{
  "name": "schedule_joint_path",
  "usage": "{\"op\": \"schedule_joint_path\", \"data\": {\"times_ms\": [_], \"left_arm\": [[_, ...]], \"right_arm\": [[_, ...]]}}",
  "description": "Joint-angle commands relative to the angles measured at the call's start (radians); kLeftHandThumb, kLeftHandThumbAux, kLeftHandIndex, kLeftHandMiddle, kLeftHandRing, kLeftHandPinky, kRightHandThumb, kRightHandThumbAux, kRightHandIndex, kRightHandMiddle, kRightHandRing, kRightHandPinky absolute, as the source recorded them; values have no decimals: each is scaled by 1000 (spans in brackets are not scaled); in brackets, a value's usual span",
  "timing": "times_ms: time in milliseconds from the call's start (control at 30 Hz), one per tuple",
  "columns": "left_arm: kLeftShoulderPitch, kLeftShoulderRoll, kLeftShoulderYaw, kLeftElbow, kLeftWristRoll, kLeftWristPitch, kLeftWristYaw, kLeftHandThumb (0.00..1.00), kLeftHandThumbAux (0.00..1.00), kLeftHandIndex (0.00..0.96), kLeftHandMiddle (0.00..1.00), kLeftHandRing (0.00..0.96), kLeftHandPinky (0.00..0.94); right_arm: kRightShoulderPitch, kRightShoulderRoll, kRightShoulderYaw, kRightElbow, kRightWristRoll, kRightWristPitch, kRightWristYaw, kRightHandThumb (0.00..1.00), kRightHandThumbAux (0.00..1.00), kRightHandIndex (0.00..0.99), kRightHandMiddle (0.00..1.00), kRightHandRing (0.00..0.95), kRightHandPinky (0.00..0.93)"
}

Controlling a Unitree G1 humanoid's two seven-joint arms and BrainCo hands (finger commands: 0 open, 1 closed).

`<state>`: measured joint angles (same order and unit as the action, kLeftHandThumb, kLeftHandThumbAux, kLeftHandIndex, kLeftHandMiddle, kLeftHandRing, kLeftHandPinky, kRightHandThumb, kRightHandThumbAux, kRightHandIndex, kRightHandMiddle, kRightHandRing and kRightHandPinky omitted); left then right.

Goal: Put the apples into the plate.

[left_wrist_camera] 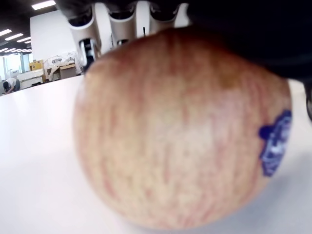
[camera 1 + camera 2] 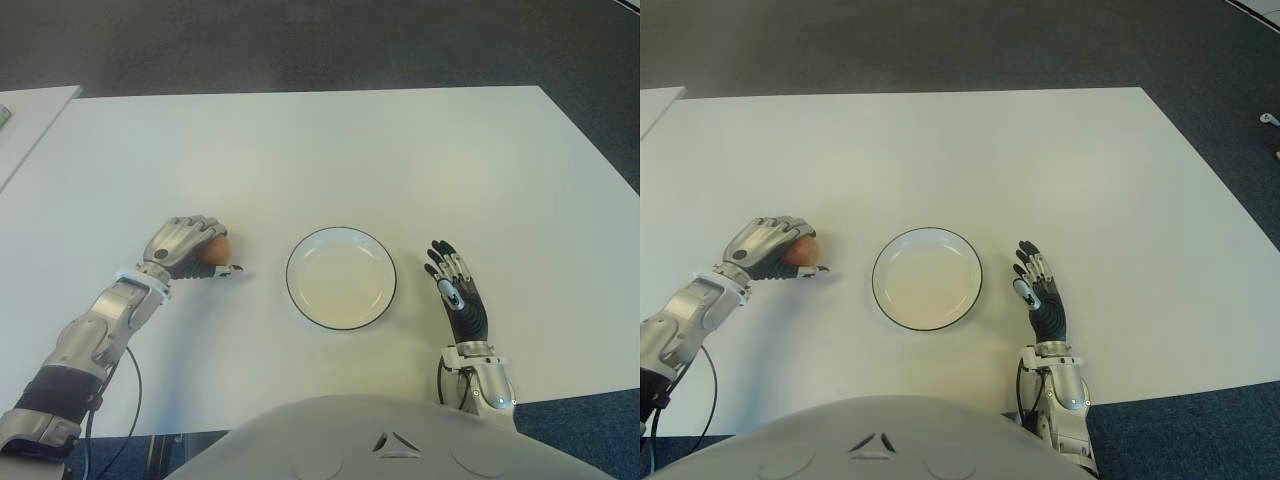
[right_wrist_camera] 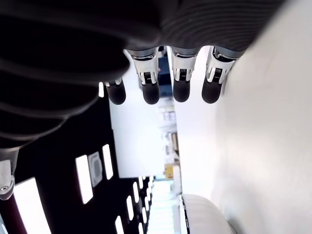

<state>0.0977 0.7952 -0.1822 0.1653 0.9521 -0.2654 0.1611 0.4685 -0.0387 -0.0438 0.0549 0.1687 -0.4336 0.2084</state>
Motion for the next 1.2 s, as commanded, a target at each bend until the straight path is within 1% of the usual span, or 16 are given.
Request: {"op": "schedule_joint_path", "data": {"times_ms": [33, 100, 133, 167, 300, 467, 600, 733, 900, 1067, 1200], "left_arm": [[-4, 5, -36, 55, 32, 13, 22, 748, 609, 446, 588, 624, 645], [-11, 5, -49, 76, 50, 19, 41, 811, 637, 443, 532, 641, 660], [-16, 6, -57, 90, 59, 18, 63, 819, 641, 443, 524, 646, 665], [-19, 5, -63, 100, 66, 18, 79, 832, 648, 436, 518, 677, 692], [-25, -3, -72, 123, 61, 13, 131, 851, 659, 422, 512, 730, 726], [-18, -7, -72, 111, 42, 18, 135, 853, 664, 407, 516, 771, 758], [-20, -7, -72, 117, 19, -9, 152, 853, 667, 399, 522, 797, 774], [-20, -5, -71, 118, -8, -36, 166, 853, 668, 396, 528, 814, 773], [-20, 1, -73, 111, -9, -43, 179, 853, 668, 395, 533, 824, 769], [-23, 1, -77, 114, -1, -47, 215, 853, 668, 395, 532, 824, 747], [-26, 5, -85, 110, 15, -57, 263, 853, 668, 395, 531, 822, 738]], "right_arm": [[57, 4, -9, 58, 9, 77, -8, 160, 441, 0, 0, 0, 0], [58, 6, -12, 55, 13, 78, -8, 160, 443, 0, 0, 0, 0], [59, 7, -13, 53, 17, 79, -7, 161, 443, 0, 0, 0, 0], [59, 8, -14, 52, 20, 81, -6, 162, 444, 0, 0, 0, 0], [60, 10, -17, 44, 24, 84, -9, 166, 450, 0, 0, 0, 0], [59, 12, -21, 43, 18, 81, -14, 167, 456, 0, 0, 0, 0], [58, 10, -22, 43, 9, 80, -20, 165, 460, 0, 0, 0, 0], [57, 9, -23, 41, 9, 83, -20, 162, 466, 0, 0, 0, 0], [58, 9, -22, 37, 12, 87, -20, 160, 466, 0, 0, 0, 0], [55, 11, -23, 38, 16, 88, -18, 161, 463, 0, 0, 0, 0], [55, 12, -22, 37, 22, 89, -15, 163, 459, 0, 0, 0, 0]]}}
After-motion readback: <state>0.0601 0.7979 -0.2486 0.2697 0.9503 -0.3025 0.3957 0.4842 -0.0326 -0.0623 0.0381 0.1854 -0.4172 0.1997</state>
